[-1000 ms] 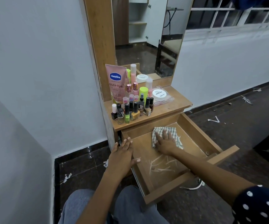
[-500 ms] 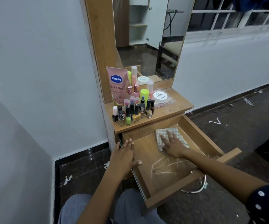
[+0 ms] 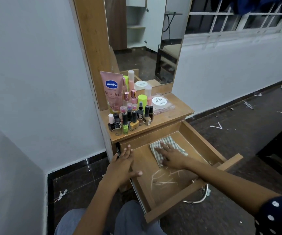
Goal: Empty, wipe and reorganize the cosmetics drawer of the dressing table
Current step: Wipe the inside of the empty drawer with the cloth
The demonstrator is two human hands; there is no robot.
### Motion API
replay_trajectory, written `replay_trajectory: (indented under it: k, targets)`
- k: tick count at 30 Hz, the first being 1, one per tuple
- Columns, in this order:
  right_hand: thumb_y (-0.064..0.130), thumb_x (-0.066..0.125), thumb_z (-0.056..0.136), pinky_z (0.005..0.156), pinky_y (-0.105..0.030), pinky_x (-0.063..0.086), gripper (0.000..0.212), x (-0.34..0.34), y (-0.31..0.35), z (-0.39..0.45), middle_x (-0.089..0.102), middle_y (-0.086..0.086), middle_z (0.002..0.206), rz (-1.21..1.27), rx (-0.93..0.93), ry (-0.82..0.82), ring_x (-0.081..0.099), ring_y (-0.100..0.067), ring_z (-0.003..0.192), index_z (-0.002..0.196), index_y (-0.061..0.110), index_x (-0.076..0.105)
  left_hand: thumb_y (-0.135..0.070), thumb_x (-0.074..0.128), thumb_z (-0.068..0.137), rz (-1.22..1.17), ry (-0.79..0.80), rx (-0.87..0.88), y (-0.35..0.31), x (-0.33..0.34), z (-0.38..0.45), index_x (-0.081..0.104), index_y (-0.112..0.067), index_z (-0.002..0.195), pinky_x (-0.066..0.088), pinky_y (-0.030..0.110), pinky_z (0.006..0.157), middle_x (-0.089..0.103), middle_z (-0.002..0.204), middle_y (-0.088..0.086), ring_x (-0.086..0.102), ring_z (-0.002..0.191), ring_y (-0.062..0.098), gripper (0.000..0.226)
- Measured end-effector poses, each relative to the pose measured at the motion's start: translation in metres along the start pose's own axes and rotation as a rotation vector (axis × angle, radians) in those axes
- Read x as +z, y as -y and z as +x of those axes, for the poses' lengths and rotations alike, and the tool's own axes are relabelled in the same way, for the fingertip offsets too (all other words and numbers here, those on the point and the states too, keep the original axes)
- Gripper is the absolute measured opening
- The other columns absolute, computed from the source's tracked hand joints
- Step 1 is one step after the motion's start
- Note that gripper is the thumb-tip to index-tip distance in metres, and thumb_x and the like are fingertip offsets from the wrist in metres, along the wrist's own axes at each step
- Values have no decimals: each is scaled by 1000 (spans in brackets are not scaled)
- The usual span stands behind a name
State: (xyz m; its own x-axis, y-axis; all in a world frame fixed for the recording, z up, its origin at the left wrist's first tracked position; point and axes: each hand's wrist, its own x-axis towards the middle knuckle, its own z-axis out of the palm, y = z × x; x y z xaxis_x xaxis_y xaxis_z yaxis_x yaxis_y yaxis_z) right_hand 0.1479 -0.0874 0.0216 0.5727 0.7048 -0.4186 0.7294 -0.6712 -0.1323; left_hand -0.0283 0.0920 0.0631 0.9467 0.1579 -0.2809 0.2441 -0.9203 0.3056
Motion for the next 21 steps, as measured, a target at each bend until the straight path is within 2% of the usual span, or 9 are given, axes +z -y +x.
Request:
replay_trajectory:
  k: [3,6,10,15,19,21]
  targets:
    - [40,45,98,121,-47,8,64,-10,-12,10,-8,-14,160,58,43,-79,-6,-31,148,152,27,14,-56,49,90,-15,-2,0,0,1,-2,-3,-14,153,-3,40,118,-21,157,3,-11,146,14,91]
    - [43,46,97,121,-48,11,64,-12,-19,15,-6,-17,160,121,126,-122,-5,-31,149,150,22,18,-56,49,90,-12,1,-1,1,0,-1,-4,-14,152,-3,41,119,-21,157,3,-12,146,14,92]
    - [53,41,95,120,-45,16,76,-17,-36,14,0,-16,160,121,240,-179,2,-29,149,150,9,13,-57,48,90,-10,-8,0,1,2,-1,-4,-16,152,-4,41,119,-21,157,2,-11,146,15,91]
    - [62,31,94,121,-46,12,78,-10,-31,17,-3,-23,158,-7,265,-229,-4,-35,148,150,10,15,-57,49,90,-9,-6,-6,1,2,-2,-4,-16,152,-4,42,118,-21,156,2,-11,146,15,91]
    - [72,24,89,122,-44,7,92,-11,-32,22,-6,-23,159,-29,302,-179,-5,-35,148,152,8,1,-56,48,91,4,4,-11,0,2,-2,-5,-15,152,-3,42,119,-22,156,2,-12,146,15,91]
    - [75,24,86,122,-45,9,96,-13,-31,23,-4,-23,159,-50,324,-180,-1,-35,148,152,9,2,-56,48,91,10,8,-13,-2,1,-3,-4,-14,152,-2,41,119,-22,157,2,-11,146,15,91]
